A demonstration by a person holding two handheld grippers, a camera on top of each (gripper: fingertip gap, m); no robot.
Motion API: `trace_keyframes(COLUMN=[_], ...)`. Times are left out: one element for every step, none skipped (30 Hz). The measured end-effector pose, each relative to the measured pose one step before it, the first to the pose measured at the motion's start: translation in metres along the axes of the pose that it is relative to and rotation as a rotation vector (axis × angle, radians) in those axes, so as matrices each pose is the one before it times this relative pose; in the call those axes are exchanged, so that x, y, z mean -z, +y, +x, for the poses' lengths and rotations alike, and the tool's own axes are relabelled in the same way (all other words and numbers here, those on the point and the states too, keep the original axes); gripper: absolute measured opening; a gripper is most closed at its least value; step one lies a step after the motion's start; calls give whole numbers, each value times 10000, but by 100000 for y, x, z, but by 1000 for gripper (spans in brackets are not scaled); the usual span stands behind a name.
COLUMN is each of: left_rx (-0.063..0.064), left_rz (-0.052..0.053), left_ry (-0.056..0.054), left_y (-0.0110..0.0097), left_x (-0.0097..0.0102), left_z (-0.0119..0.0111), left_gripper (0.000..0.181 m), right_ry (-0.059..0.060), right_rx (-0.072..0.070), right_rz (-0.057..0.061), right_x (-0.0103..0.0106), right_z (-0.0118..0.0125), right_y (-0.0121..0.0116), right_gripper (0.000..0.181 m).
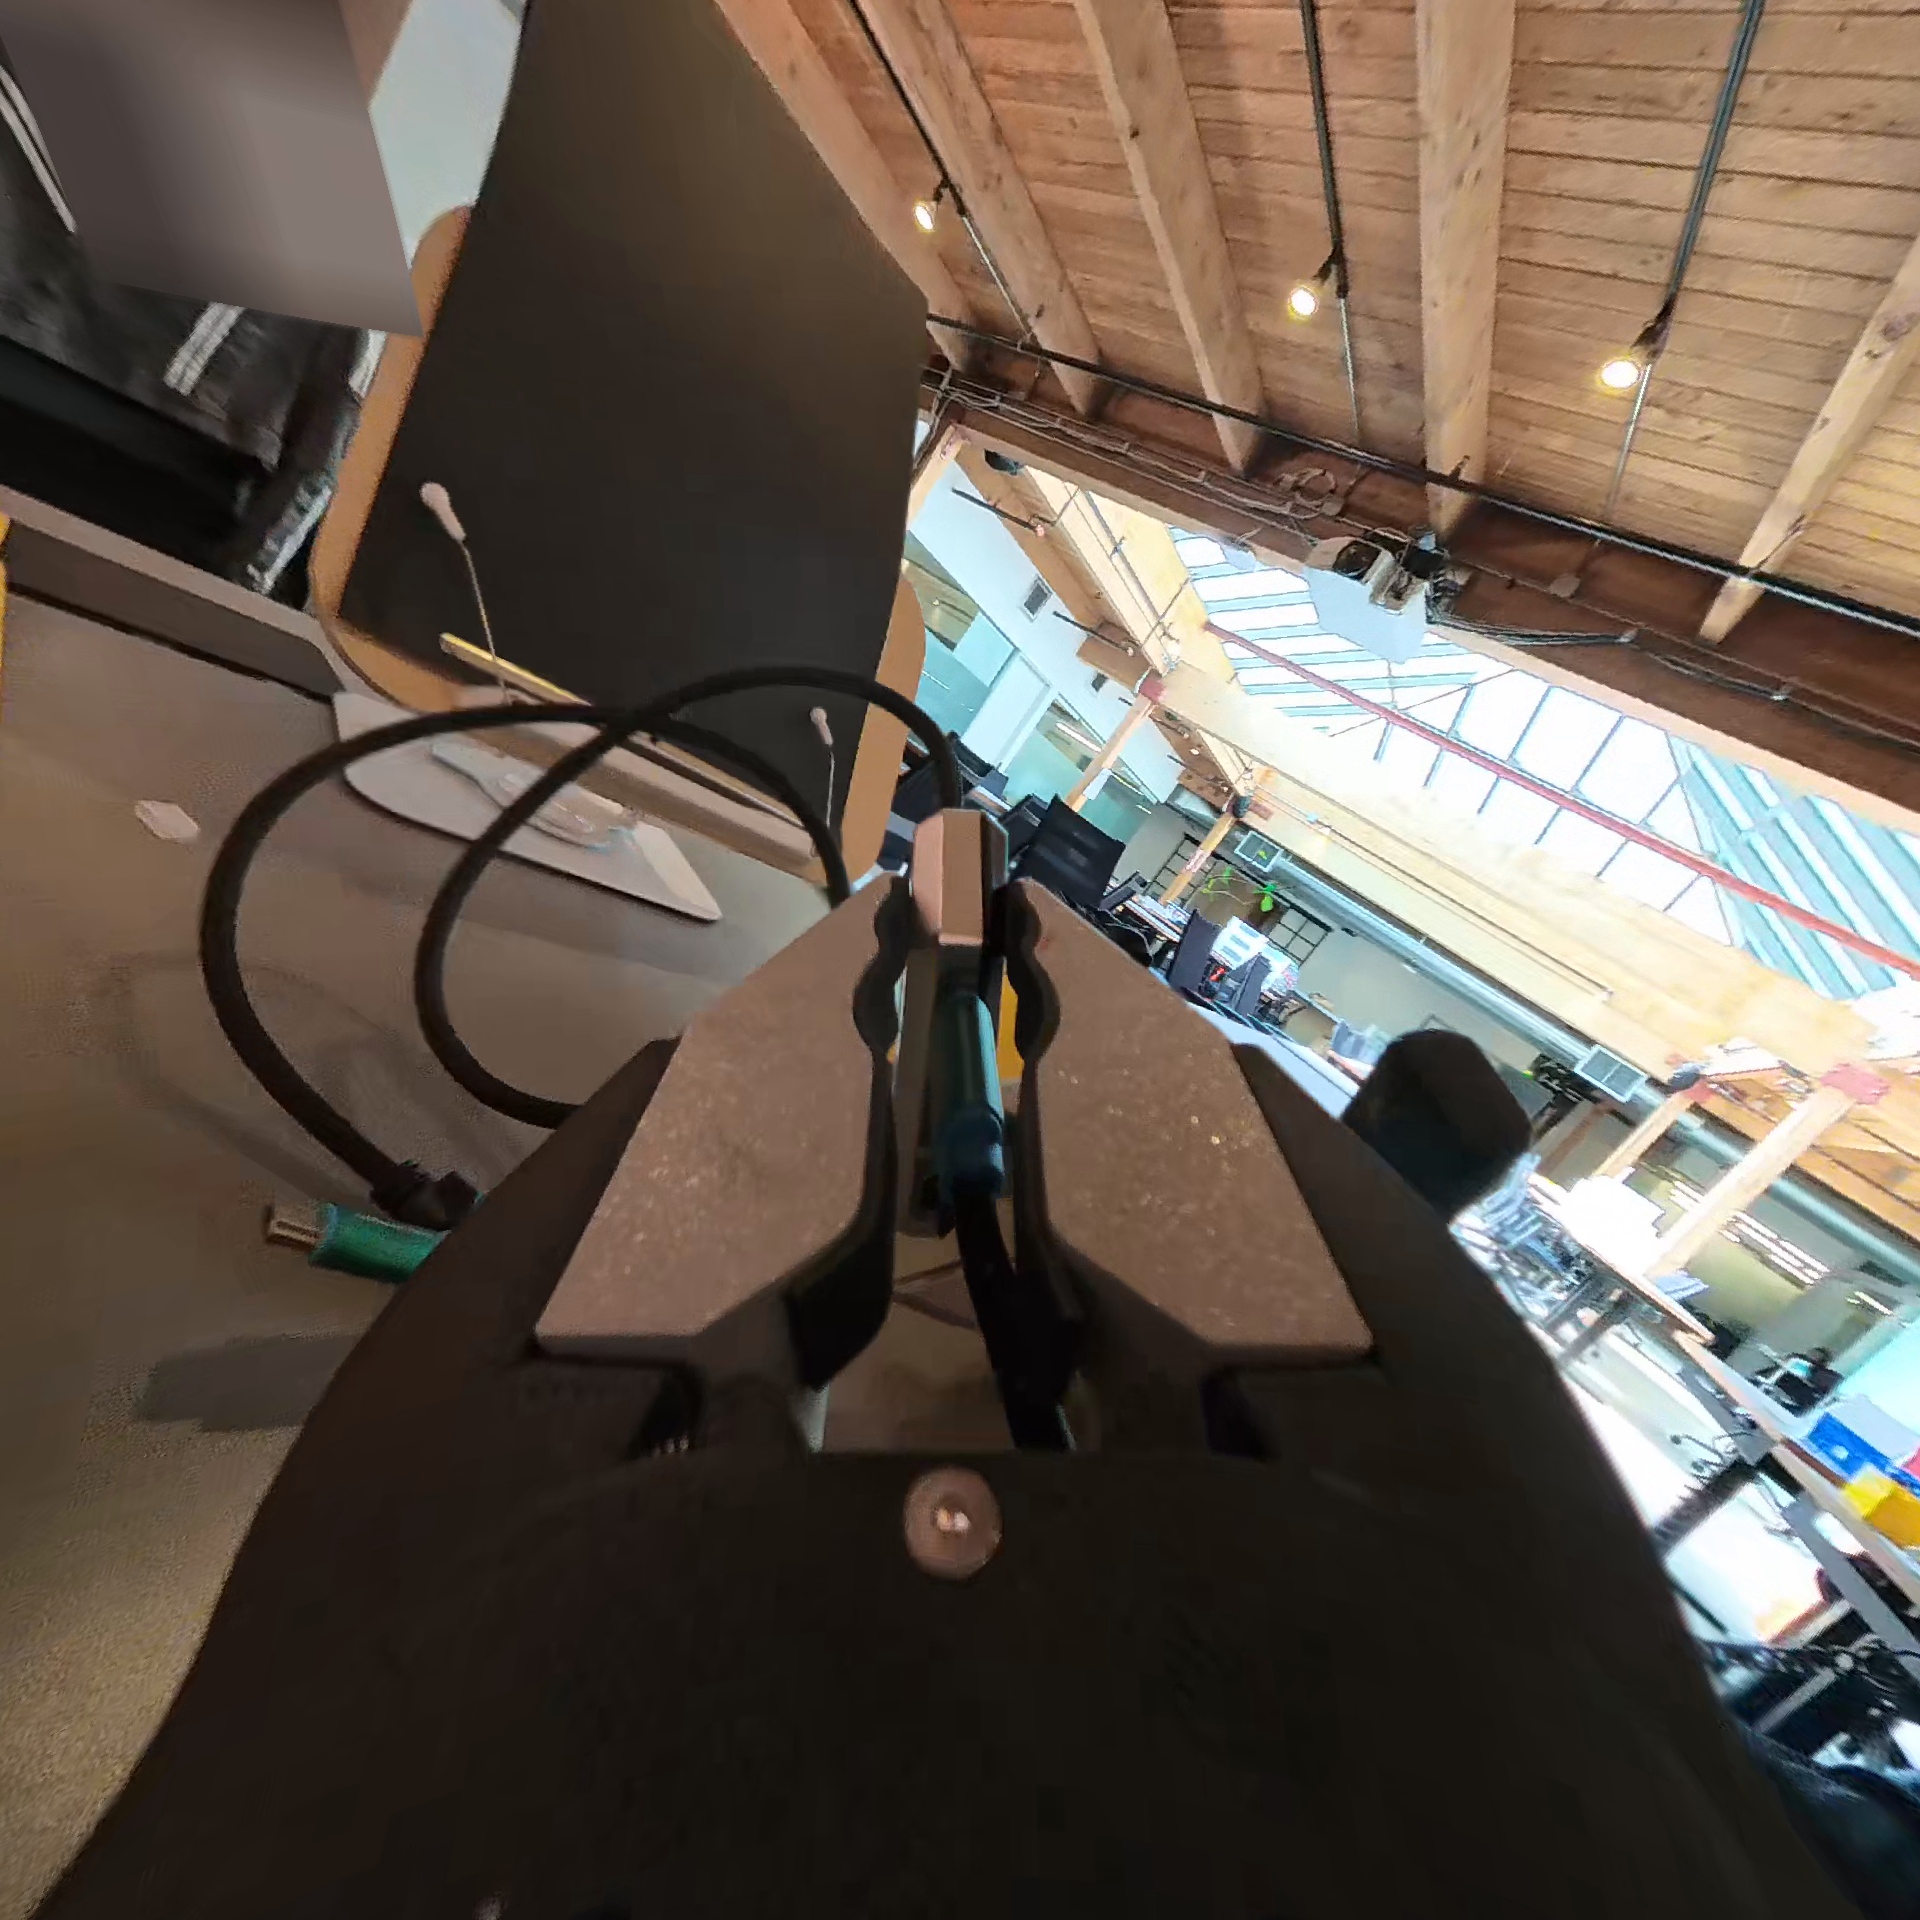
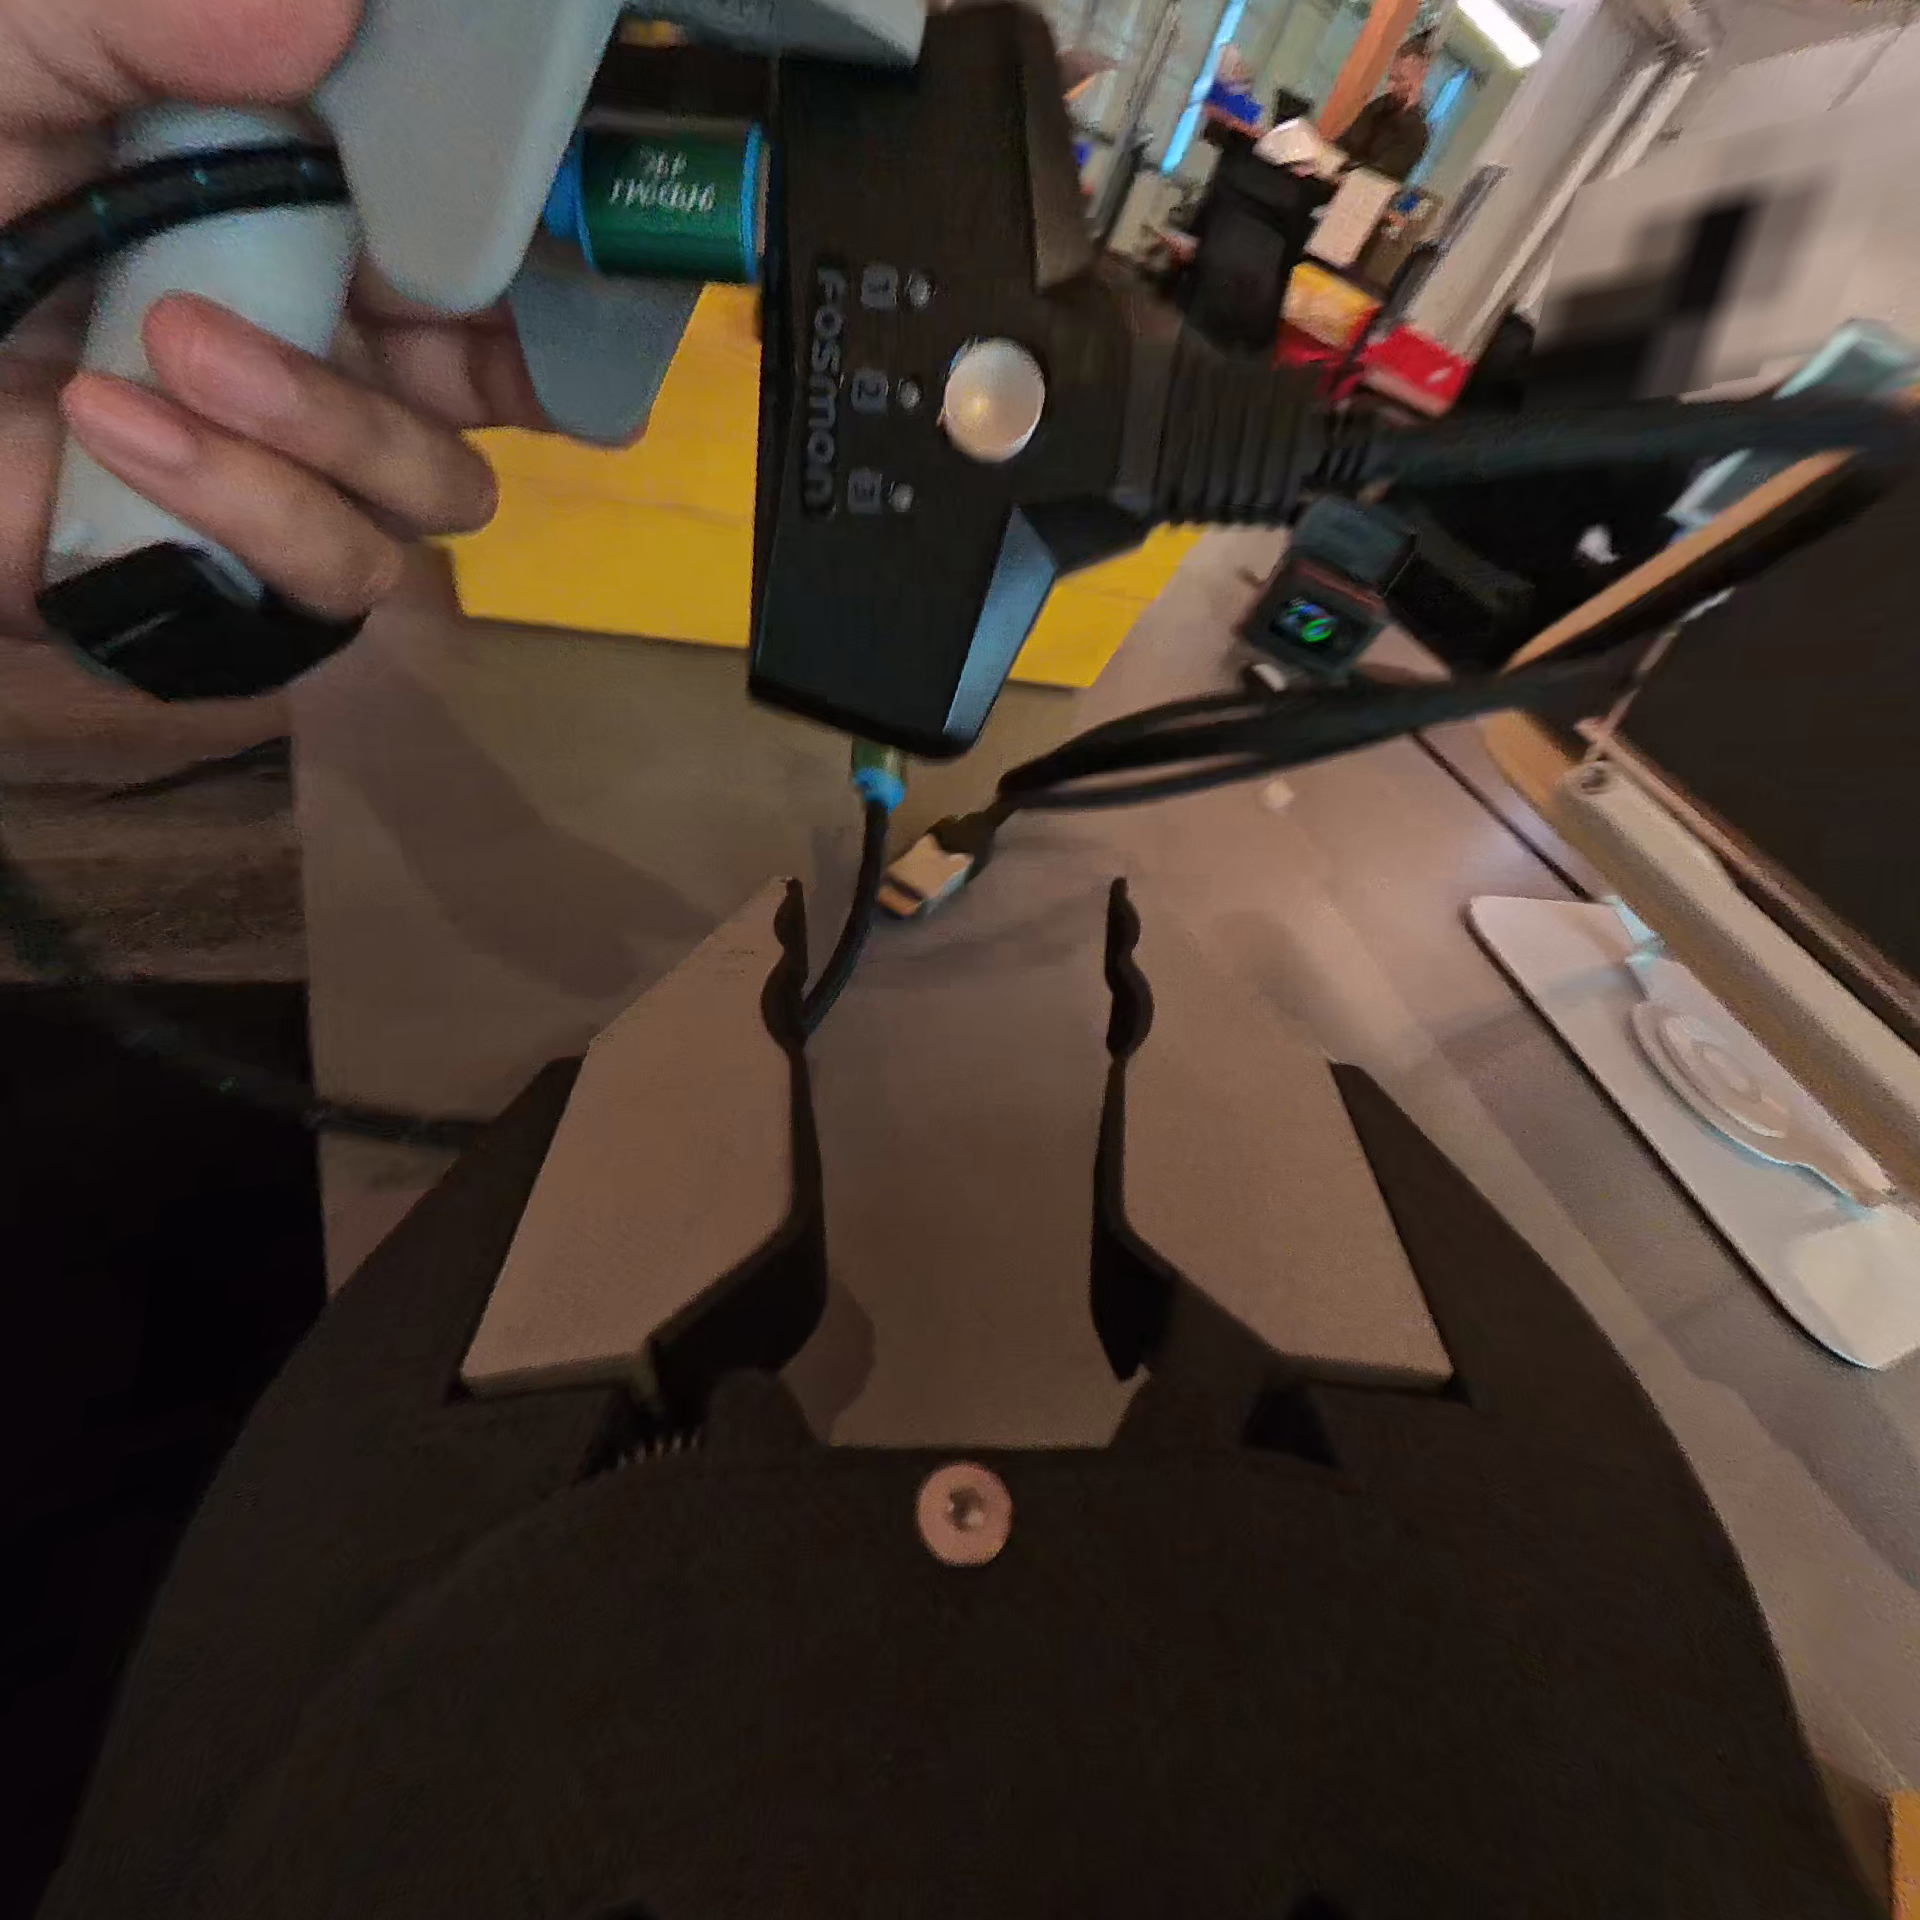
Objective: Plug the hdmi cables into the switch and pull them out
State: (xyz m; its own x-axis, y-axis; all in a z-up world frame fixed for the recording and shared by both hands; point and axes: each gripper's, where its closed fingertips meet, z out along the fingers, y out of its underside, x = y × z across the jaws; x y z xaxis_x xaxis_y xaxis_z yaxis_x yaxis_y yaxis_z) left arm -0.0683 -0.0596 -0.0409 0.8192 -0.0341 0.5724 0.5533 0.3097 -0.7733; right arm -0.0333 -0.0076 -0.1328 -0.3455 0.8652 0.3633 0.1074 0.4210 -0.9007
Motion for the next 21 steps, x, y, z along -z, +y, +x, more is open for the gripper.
trace_keyframes(left_rx=[121, 81, 58, 38, 22, 53, 125, 154, 189, 230, 225, 223, 223, 224, 156, 32, -98, -185, -236, -388, -681], left_rz=[-44, -20, 28, 75, 143, 151, 147, 119, 121, 145, 68, -75, -86, -35, -65, -78, -5, -89, -283, -386, -315], left_ry=[-35, -49, -22, 0, -3, -10, -67, -113, -86, -90, -12, 79, 86, 76, 57, 0, -107, -199, -221, -206, -187], left_y=[168, 104, 13, -39, -111, -108, -87, -5, 36, 30, 158, 304, 290, 200, 199, 174, -28, -42, 132, 164, -112], left_x=[-65, -117, -151, -130, -86, -62, 16, 68, 109, 129, 55, -58, -104, -107, -97, -65, 9, 67, 11, -105, -56], left_z=[-128, -76, 35, 144, 180, 139, -20, -145, -173, -180, -78, 61, 77, 117, 112, 80, -67, -258, -365, -404, -351], left_gripper=[15, 15, 15, 15, 15, 15, 16, 15, 16, 16, 16, 16, 16, 15, 15, 16, 15, 15, 15, 15, 15], right_ry=[508, 322, 59, -124, -298, -248, 265, 527, 665, 468, 200, 68, 126, 253, 202, 16, -187, -310, -311, -213, -228], right_rx=[-15, -6, 16, 27, 16, 2, 13, 76, 11, -14, 31, 147, 185, 140, 144, 125, 86, 29, -63, -150, -228], right_rz=[136, 210, 256, 208, 173, 77, -97, -148, -47, 104, 137, 66, 9, -77, -148, -175, -105, -122, -228, -138, 43], right_x=[-38, -28, -61, -130, -209, -244, -227, -115, -26, -38, -89, -160, -218, -254, -248, -185, -97, -66, -50, 36, 121], right_z=[377, 117, -294, -615, -942, -868, -36, 447, 733, 517, 168, 0, 105, 327, 303, 94, -99, -113, 25, 206, 211], right_y=[-544, -640, -653, -526, -404, -232, 8, 37, -57, -234, -241, -91, 13, 106, 192, 198, 101, 163, 330, 283, 174], right_gripper=[55, 56, 60, 64, 70, 72, 80, 75, 66, 63, 61, 62, 61, 58, 56, 55, 55, 54, 54, 53, 51])
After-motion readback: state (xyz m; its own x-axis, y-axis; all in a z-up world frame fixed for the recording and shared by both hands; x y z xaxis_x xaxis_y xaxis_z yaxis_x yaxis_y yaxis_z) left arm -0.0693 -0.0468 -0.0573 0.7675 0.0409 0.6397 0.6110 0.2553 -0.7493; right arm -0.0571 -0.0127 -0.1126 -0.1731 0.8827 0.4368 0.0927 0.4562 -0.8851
